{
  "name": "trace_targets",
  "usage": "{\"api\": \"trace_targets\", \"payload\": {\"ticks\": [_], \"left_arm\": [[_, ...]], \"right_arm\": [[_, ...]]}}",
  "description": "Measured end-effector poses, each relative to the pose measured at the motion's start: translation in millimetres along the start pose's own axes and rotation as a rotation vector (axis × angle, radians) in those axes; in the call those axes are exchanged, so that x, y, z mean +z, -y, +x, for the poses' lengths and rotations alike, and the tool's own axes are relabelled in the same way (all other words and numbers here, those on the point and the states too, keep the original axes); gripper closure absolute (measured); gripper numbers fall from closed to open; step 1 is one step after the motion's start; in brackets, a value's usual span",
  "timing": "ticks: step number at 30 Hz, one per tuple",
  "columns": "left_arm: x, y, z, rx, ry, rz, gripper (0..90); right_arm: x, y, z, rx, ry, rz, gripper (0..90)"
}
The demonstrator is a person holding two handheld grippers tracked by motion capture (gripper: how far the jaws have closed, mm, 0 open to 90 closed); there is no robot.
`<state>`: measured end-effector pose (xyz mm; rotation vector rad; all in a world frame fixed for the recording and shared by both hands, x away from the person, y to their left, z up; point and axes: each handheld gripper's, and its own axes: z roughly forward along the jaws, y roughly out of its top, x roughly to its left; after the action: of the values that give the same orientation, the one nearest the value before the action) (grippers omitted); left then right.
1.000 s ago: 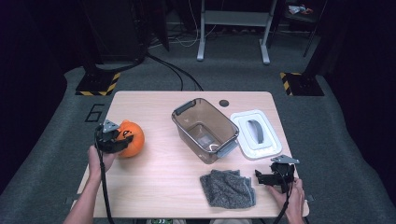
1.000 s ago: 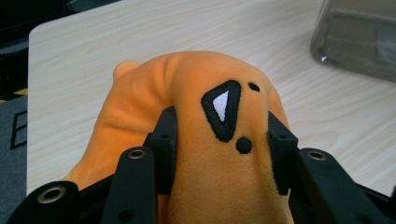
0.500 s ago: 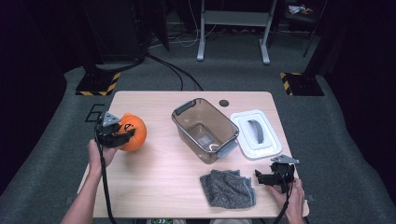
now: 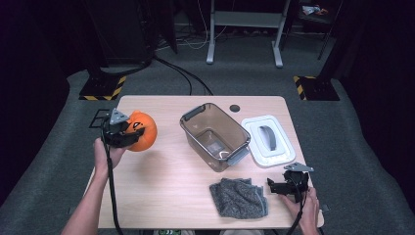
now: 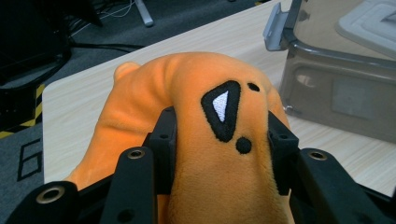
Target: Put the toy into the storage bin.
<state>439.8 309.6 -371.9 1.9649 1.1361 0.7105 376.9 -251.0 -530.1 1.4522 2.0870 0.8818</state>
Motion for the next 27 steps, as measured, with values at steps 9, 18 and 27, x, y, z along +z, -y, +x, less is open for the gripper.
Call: {"api": "trace_targets", "payload": {"ticks": [9, 18, 27], "left_arm": [[-0.9, -20.5, -7.2, 0.021, 0.01, -0.021, 56.8], [0.4, -38.5, -13.6, 0.042, 0.012, -0.033, 56.6], [0.7, -56.8, -24.4, 0.062, 0.02, -0.051, 56.2]], "right_arm": [[0.0, 0.0, 0.0, -0.001, 0.0, 0.0, 0.0], [0.0, 0.0, 0.0, -0.001, 0.0, 0.0, 0.0], [0.0, 0.0, 0.0, 0.0, 0.0, 0.0, 0.0]]}}
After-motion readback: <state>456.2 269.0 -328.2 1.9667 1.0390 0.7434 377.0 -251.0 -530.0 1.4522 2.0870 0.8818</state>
